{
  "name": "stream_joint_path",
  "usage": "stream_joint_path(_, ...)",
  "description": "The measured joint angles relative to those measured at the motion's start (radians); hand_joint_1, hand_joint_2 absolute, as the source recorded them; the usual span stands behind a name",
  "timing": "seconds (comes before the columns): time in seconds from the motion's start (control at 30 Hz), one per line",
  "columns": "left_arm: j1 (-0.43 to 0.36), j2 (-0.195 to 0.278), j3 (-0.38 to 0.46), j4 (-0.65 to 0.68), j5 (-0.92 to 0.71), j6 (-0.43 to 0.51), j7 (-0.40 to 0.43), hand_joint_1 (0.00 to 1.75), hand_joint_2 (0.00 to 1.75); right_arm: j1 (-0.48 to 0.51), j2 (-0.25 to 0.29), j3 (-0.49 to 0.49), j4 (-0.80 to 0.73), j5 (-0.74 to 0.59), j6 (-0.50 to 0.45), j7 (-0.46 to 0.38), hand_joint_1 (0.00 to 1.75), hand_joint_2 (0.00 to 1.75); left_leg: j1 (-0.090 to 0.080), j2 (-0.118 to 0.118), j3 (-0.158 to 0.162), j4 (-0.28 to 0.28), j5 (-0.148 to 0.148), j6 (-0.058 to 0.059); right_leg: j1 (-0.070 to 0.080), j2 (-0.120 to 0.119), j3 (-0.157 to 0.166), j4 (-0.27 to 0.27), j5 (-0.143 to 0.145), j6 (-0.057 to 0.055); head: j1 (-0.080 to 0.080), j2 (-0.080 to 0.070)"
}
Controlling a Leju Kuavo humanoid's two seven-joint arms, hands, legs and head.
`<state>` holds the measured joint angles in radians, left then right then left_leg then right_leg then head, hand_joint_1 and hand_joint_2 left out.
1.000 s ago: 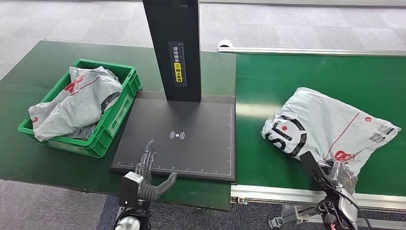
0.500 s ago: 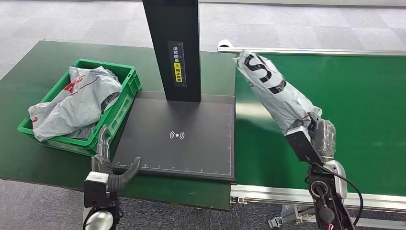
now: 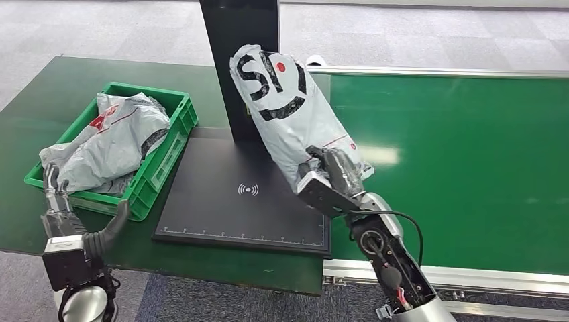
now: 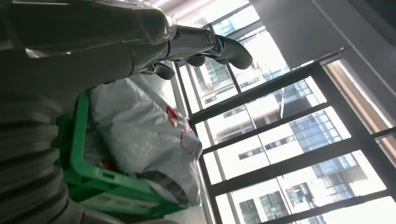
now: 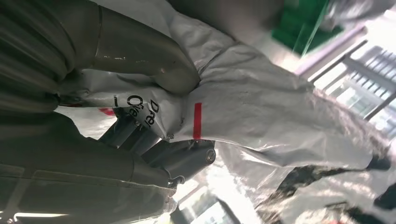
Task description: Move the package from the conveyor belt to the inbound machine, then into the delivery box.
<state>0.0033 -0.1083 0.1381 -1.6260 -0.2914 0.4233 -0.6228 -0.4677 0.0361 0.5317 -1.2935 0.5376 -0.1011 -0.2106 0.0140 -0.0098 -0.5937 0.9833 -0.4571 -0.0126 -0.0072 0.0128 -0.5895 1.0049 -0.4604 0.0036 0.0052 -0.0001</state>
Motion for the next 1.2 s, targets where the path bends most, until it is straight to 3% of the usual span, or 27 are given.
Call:
stream_joint_path(0.07, 0.001, 0.01, 0.027, -0.027, 0.0, 0.0, 0.006, 0.0, 1.75, -0.007, 0.02, 0.043, 0.027, -0.023, 0.019, 0.006, 1.75, 1.75, 0.0, 0.0, 0.0, 0.0, 0.0, 0.0, 0.0, 0.0, 0.0, 0.0, 0.0, 0.0, 0.0, 0.0)
stream_joint_path(0.2, 0.01, 0.02, 0.061, -0.065, -0.001, -0.014, 0.009, 0.0, 1.75, -0.009, 0.038, 0.111, 0.068, -0.059, 0.036, 0.016, 0.03, 1.75, 0.0, 0.0, 0.0, 0.0, 0.0, 0.0, 0.0, 0.0, 0.0, 0.0, 0.0, 0.0, 0.0, 0.0)
stream_joint_path(0.37, 0.005, 0.022, 0.057, -0.074, -0.019, -0.053, 0.008, 0.0, 1.75, 0.006, 0.043, 0.149, 0.098, -0.134, 0.062, 0.027, 0.0, 1.75, 0.0, -0.001, 0.0, 0.0, 0.0, 0.0, -0.001, -0.001, 0.0, -0.001, 0.0, 0.0, 0.0, 0.0)
stream_joint_path(0.7, -0.043, 0.029, -0.014, -0.036, -0.07, -0.096, 0.024, 0.0, 1.75, 0.016, 0.044, 0.132, 0.114, -0.308, 0.13, -0.019, 0.0, 1.75, 0.0, -0.001, 0.001, 0.0, 0.0, 0.0, -0.001, 0.0, 0.0, -0.001, 0.0, 0.0, 0.0, 0.0)
stream_joint_path(0.87, -0.164, 0.049, -0.229, 0.097, -0.211, -0.036, 0.024, 0.0, 1.75, 0.004, 0.047, 0.0, 0.125, -0.548, 0.097, -0.241, 0.0, 1.75, 0.0, -0.001, 0.001, 0.001, 0.0, 0.0, -0.001, 0.0, 0.0, -0.001, 0.0, 0.0, 0.0, 0.0)
stream_joint_path(1.03, -0.262, 0.075, -0.349, 0.174, -0.251, -0.036, 0.039, 0.0, 1.75, 0.01, 0.046, -0.082, 0.09, -0.604, 0.058, -0.279, 0.0, 1.75, 0.0, -0.001, 0.001, 0.001, 0.0, 0.0, -0.001, 0.0, 0.0, -0.001, 0.001, 0.0, 0.0, 0.0)
stream_joint_path(1.2, -0.368, 0.087, -0.482, 0.267, -0.341, -0.101, 0.092, 0.0, 1.75, 0.048, 0.041, -0.165, 0.026, -0.625, 0.023, -0.302, 0.0, 1.75, -0.001, -0.001, 0.001, 0.001, 0.0, 0.0, -0.001, 0.0, 0.0, -0.001, 0.001, 0.0, 0.0, 0.0)
